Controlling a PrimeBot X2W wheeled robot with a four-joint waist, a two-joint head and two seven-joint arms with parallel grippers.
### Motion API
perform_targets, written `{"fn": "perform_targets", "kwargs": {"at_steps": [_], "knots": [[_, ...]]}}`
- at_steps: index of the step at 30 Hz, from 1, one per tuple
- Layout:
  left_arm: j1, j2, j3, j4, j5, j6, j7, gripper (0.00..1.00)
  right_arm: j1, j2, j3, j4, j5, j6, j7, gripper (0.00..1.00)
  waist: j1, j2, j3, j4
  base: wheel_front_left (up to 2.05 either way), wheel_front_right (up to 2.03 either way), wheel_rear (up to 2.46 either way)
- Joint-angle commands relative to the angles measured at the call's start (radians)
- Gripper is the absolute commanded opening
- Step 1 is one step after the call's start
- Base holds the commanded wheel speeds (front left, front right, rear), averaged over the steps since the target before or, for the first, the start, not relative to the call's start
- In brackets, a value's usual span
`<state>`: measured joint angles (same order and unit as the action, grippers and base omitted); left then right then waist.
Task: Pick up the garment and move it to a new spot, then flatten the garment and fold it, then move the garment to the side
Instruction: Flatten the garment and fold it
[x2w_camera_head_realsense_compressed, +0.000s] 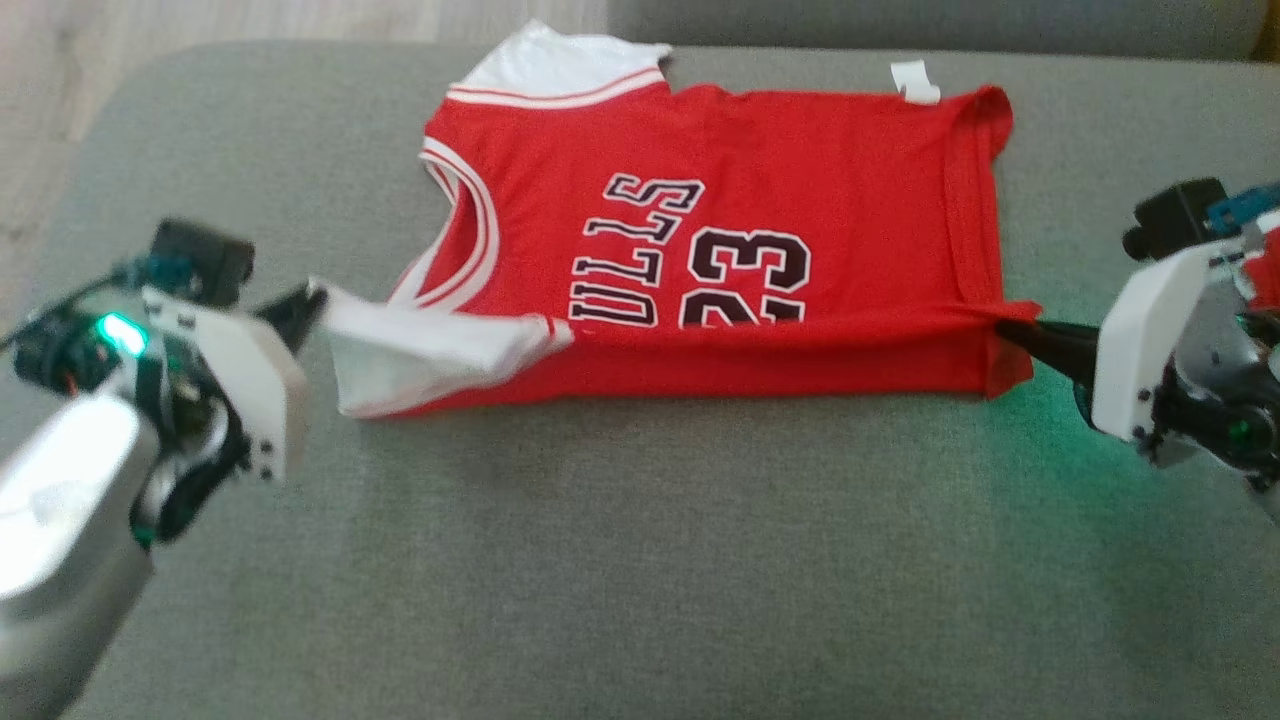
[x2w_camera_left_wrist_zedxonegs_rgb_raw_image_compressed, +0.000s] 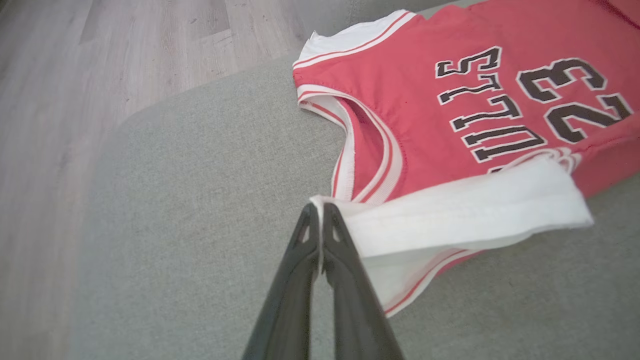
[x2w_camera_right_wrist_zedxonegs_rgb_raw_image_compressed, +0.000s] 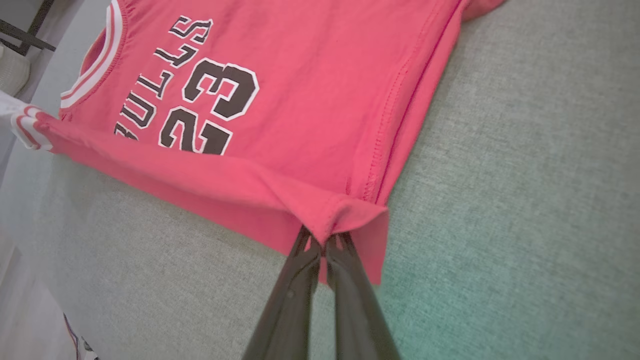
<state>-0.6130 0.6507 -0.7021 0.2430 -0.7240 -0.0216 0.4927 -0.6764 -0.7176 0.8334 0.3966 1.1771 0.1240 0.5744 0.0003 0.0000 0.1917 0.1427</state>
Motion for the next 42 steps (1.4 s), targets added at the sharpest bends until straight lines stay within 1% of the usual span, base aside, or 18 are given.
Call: {"fn": "perform_targets", "kwargs": {"at_steps": [1, 6, 11, 16, 21, 22, 23, 26, 29, 31, 34, 35, 39, 40, 42], "knots": [[-0.090, 0.034, 0.042, 0.003, 0.023, -0.010, 0.002, 0.00, -0.026, -0.007, -0.017, -0.009, -0.014, 0.007, 0.007, 0.00, -0.0003, 0.0000, 0.030, -0.017, 0.00, 0.00, 0.00], [-0.212, 0.005, 0.011, 0.112, 0.081, -0.044, 0.004, 0.00, -0.065, 0.023, -0.023, 0.012, -0.042, 0.007, 0.021, 0.00, -0.0003, 0.0000, 0.074, -0.039, 0.00, 0.00, 0.00], [-0.291, -0.027, -0.024, 0.220, 0.117, -0.070, -0.003, 0.00, -0.094, 0.049, -0.019, 0.020, -0.062, 0.007, 0.029, 0.00, -0.0003, 0.0000, 0.104, -0.060, 0.00, 0.00, 0.00], [-0.347, -0.062, -0.048, 0.306, 0.137, -0.084, -0.029, 0.00, -0.114, 0.074, -0.022, 0.028, -0.063, 0.007, 0.024, 0.00, -0.0003, 0.0000, 0.126, -0.073, 0.00, 0.00, 0.00], [-0.393, -0.092, -0.059, 0.379, 0.158, -0.088, -0.092, 0.00, -0.134, 0.091, -0.021, 0.038, -0.076, 0.007, -0.002, 0.00, -0.0003, 0.0000, 0.141, -0.078, 0.00, 0.00, 0.00], [-0.401, -0.099, -0.059, 0.393, 0.163, -0.086, -0.110, 0.69, -0.138, 0.096, -0.027, 0.042, -0.080, 0.007, -0.022, 0.65, -0.0003, 0.0000, 0.143, -0.078, 0.00, 0.00, 0.00], [-0.409, -0.107, -0.058, 0.406, 0.168, -0.081, -0.130, 1.00, -0.140, 0.104, -0.034, 0.050, -0.080, 0.007, -0.039, 1.00, -0.0003, 0.0000, 0.145, -0.078, 0.00, 0.00, 0.00], [-0.426, -0.134, -0.050, 0.441, 0.182, -0.057, -0.208, 1.00, -0.141, 0.116, -0.041, 0.057, -0.076, 0.007, -0.071, 1.00, -0.0003, 0.0000, 0.143, -0.076, 0.00, 0.00, 0.00], [-0.440, -0.158, -0.031, 0.470, 0.193, -0.019, -0.308, 1.00, -0.141, 0.119, -0.056, 0.063, -0.077, 0.007, -0.115, 1.00, -0.0003, 0.0000, 0.133, -0.073, 0.00, 0.00, 0.00], [-0.443, -0.176, -0.006, 0.483, 0.189, 0.014, -0.390, 1.00, -0.140, 0.121, -0.070, 0.061, -0.082, 0.007, -0.162, 1.00, -0.0003, 0.0000, 0.122, -0.069, 0.00, 0.00, 0.00], [-0.426, -0.208, 0.044, 0.488, 0.160, 0.057, -0.511, 1.00, -0.135, 0.128, -0.104, 0.049, -0.102, 0.007, -0.278, 1.00, -0.0003, 0.0000, 0.095, -0.062, 0.00, 0.00, 0.00], [-0.426, -0.208, 0.044, 0.488, 0.160, 0.057, -0.511, 1.00, -0.135, 0.128, -0.104, 0.049, -0.102, 0.007, -0.278, 1.00, -0.0003, 0.0000, 0.095, -0.062, 0.00, 0.00, 0.00], [-0.375, -0.247, 0.118, 0.463, 0.105, 0.107, -0.662, 1.00, -0.107, 0.152, -0.177, 0.045, -0.149, 0.007, -0.497, 1.00, -0.0003, 0.0000, 0.051, -0.050, 0.00, 0.00, 0.00], [-0.356, -0.256, 0.134, 0.450, 0.092, 0.117, -0.691, 1.00, -0.093, 0.164, -0.202, 0.050, -0.158, 0.007, -0.555, 1.00, -0.0003, 0.0000, 0.038, -0.046, 0.00, 0.00, 0.00], [-0.310, -0.269, 0.165, 0.416, 0.073, 0.142, -0.726, 1.00, -0.052, 0.207, -0.274, 0.070, -0.145, 0.007, -0.660, 1.00, -0.0003, 0.0000, 0.012, -0.041, 0.00, 0.00, 0.00]]}}
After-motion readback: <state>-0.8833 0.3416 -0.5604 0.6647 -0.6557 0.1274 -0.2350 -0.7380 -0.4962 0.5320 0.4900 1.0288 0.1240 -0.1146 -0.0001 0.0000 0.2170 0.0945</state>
